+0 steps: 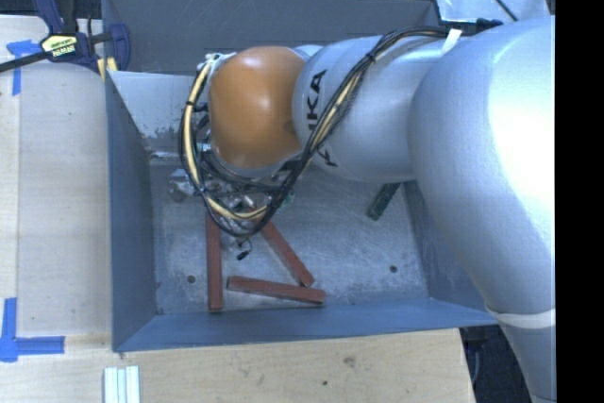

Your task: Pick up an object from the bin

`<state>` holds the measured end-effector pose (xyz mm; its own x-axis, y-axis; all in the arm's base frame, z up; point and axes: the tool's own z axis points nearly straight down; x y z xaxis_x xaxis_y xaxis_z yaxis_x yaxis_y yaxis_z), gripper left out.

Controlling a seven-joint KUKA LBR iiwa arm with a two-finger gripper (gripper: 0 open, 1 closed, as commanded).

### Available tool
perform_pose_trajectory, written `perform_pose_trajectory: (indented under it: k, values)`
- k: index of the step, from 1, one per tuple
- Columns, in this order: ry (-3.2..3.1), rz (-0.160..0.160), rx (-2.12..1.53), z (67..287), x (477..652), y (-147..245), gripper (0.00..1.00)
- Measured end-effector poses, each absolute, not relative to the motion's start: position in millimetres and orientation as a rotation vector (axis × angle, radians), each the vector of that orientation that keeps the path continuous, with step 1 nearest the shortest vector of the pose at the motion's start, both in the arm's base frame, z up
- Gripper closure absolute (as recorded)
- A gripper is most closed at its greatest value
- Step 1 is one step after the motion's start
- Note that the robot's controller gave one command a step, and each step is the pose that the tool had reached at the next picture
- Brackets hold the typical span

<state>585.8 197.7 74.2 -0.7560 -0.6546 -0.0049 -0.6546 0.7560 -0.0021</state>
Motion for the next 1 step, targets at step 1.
perform_pose_trajectory:
  k: [1]
  values:
    - [2.836, 0.002, -1.345, 70.5, 555.5, 194.7, 1.0]
